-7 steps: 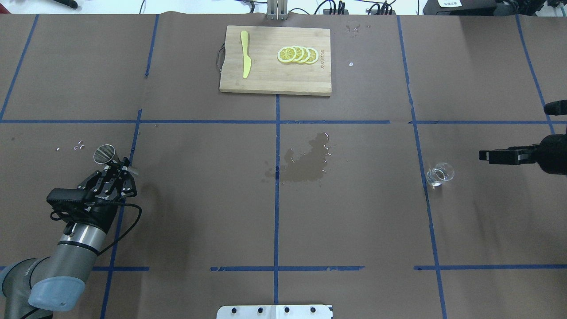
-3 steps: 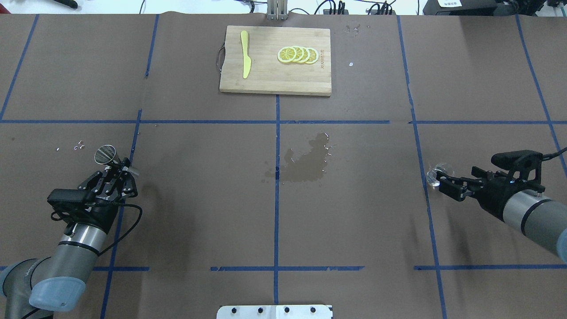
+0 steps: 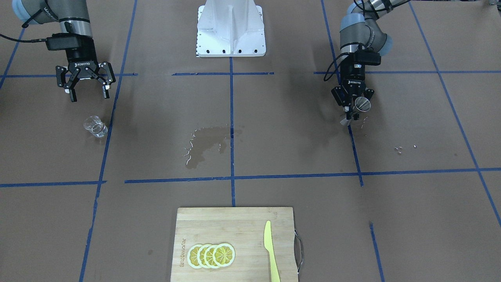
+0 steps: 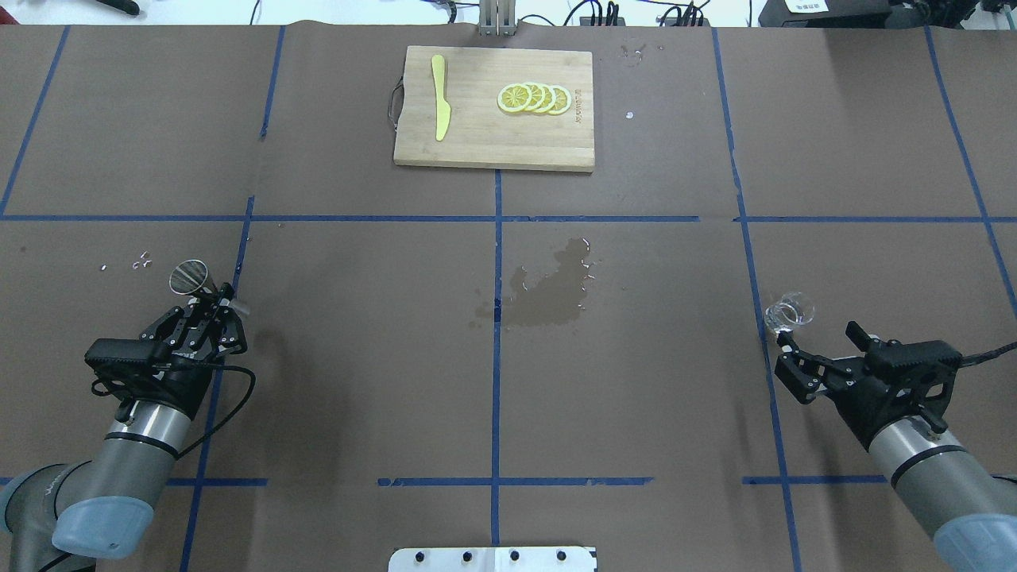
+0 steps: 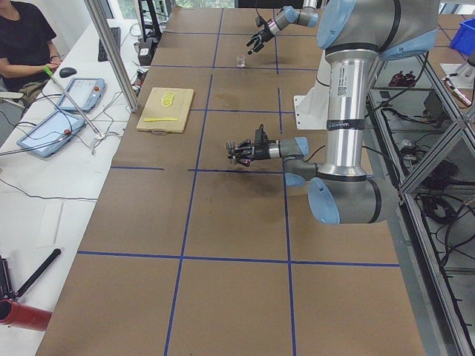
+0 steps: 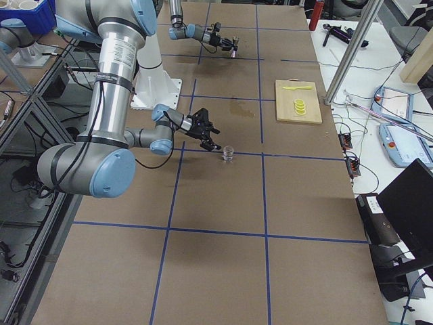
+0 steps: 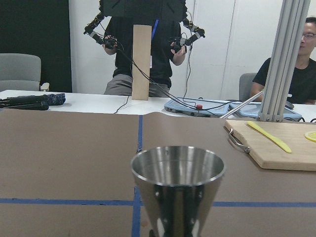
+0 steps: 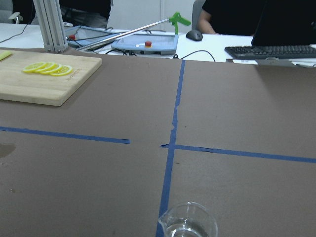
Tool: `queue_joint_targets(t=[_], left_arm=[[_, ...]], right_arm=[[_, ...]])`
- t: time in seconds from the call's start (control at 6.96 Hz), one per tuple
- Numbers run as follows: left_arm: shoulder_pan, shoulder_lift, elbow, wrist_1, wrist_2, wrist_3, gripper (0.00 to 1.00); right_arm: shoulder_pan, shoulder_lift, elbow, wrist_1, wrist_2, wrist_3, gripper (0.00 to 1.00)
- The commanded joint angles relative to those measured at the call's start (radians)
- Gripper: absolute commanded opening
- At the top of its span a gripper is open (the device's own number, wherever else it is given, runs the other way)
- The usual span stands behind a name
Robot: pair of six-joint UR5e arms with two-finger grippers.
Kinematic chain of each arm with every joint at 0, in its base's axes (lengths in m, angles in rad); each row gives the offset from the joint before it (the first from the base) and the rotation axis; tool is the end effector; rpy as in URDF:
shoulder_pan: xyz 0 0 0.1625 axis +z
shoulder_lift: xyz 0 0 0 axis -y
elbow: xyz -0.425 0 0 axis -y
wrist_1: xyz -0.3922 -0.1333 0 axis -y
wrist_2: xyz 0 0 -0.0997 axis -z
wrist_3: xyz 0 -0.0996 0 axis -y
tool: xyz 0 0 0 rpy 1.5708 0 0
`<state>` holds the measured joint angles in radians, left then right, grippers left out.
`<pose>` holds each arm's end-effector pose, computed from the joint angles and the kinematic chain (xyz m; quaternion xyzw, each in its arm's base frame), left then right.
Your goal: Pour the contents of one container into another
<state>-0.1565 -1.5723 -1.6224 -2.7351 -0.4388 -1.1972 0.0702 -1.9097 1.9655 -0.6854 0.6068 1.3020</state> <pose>0.4260 -0.2934 0.4878 0.5510 0.3505 -0.2298 0.7216 -0.3389 -0.2395 0.4943 0.4750 -0.3263 0.1309 0.8067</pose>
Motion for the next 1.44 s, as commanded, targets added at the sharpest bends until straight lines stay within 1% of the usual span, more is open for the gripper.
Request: queue_joint_targets(t=[0.0,0.29,0.57,0.86,1.01,1.29], left_arm=[[0.000,0.000,-0.002,-0.001,0.000,-0.001,0.00],[0.000,0.000,-0.002,0.000,0.000,-0.001,0.00],[-0.002,0.000,-0.004,-0.002,0.000,-0.001,0.00],[-0.002,0.000,-0.005,-0.002,0.000,-0.001,0.00],[-0.002,0.000,-0.007,-0.002,0.000,-0.001,0.00],[-0.002,0.000,-0.008,0.000,0.000,-0.001,0.00]], right_arm=[[-0.062,0.045,-0.112,-0.010,-0.187,0.032,0.98],[-0.063,0.102,-0.192,-0.006,-0.229,0.061,0.99],[-0.063,0.110,-0.220,-0.006,-0.245,0.062,0.99],[-0.063,0.118,-0.244,-0.002,-0.242,0.074,0.99],[-0.063,0.148,-0.250,-0.002,-0.237,0.074,0.99],[-0.058,0.167,-0.263,-0.002,-0.231,0.080,0.99]])
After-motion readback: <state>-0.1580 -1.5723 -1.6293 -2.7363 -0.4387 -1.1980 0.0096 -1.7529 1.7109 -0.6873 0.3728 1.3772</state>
